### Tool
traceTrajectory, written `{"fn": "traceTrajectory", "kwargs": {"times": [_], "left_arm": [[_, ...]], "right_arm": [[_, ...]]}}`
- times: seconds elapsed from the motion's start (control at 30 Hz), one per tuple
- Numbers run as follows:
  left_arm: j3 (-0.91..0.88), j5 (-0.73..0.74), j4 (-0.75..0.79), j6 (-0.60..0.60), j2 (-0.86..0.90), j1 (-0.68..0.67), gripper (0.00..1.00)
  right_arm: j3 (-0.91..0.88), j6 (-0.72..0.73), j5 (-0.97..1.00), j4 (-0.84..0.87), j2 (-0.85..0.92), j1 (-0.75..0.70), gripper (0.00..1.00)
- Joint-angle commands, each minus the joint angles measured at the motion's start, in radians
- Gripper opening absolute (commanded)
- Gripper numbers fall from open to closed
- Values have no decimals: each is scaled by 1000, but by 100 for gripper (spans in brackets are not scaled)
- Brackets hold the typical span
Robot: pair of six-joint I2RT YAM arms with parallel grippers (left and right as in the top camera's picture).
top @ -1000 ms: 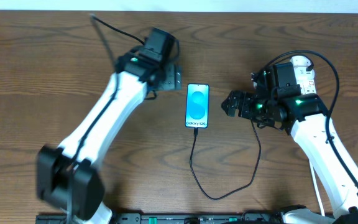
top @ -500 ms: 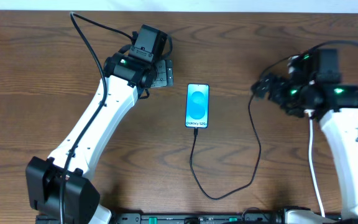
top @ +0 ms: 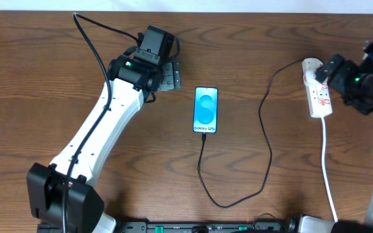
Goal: Plug charger to phone and switch on socket
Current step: 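Open both grippers and move the right gripper toward the power strip, then position the right gripper over the power strip's orange switch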
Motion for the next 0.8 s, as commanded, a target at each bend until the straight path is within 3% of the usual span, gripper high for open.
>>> {"fn": "traceTrajectory", "kwargs": {"times": [0.0,0.3,0.57,0.77], "left_arm": [[7,-20,-2,-5,5,2,89],[7,-20,-2,-5,5,2,89],[7,-20,-2,-5,5,2,89],[7,-20,-2,-5,5,2,89]], "right_arm": [[29,-19,10,-10,105,-59,99],[282,-63,-15,-101,382,-143,99],[286,-12,150,40,503,-180,99],[286,32,156,68,580,-198,99]]}}
